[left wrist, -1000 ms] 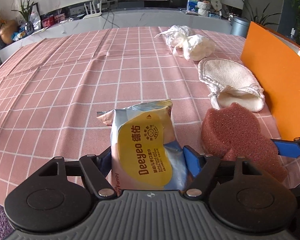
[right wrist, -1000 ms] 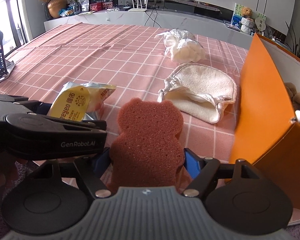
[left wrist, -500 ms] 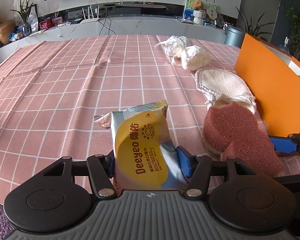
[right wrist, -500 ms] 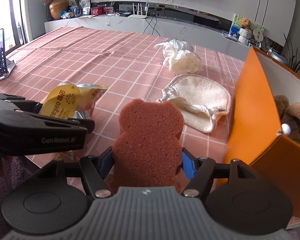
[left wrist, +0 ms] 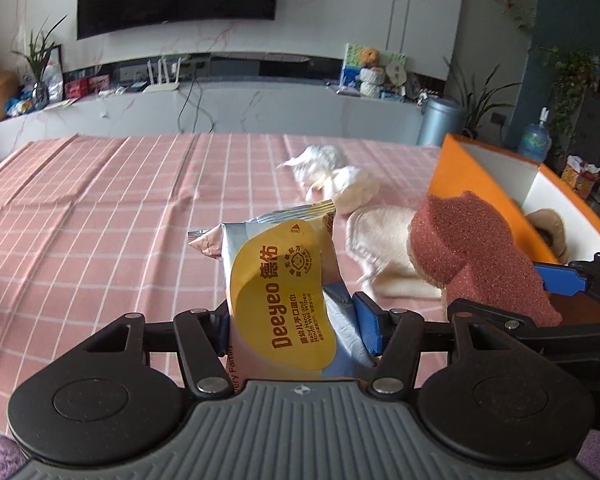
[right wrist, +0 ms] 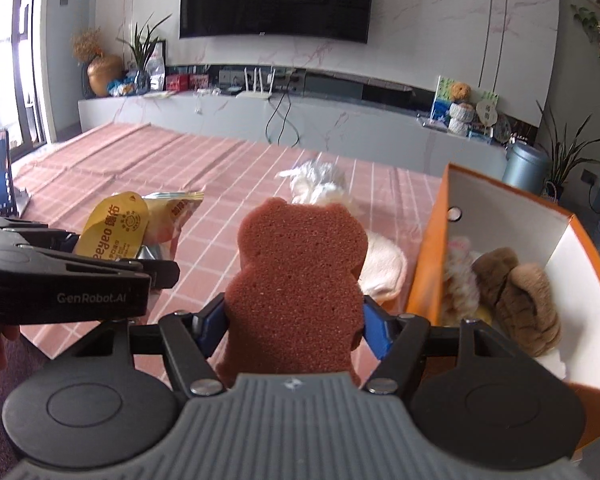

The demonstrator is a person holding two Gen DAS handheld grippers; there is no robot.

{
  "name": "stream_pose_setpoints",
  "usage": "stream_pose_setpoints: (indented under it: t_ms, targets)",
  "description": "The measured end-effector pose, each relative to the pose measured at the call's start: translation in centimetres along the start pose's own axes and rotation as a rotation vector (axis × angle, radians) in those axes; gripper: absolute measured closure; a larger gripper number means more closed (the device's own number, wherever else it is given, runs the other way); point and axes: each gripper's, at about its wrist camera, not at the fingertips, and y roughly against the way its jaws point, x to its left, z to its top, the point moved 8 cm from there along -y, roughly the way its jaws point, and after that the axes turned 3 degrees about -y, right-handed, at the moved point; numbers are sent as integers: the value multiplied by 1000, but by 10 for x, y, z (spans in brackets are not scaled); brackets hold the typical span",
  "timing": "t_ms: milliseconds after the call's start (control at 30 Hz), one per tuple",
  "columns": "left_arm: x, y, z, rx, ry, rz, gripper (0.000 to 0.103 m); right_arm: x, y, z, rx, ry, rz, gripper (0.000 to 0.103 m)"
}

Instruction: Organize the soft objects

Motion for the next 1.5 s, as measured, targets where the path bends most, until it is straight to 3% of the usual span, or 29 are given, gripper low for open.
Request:
stream_pose_setpoints:
  t_ms: [333,633,867,1133,1333,1500]
  targets:
    - [-51,-1,53,-73,-100,-117,36,-65,30,31,-75,-78,-68,36]
    - [-119,-29,87,-80,-229,-259,36,-130,32,44,-48,-66,-135,36]
    - [-167,-66,96,-25,-369,-326,36,-183,9,50,25,7,-212,36]
    - [-201,-110,106,-3,-489,-338,36,-226,-36,51,121,162,-244,35]
    - [-213,-142,101,56,-530,-352,36,-235,-70,52,180,265,-222,35]
    - [-222,-152,105,39,-600,-367,36,-238,-91,50,227,321,-203,35]
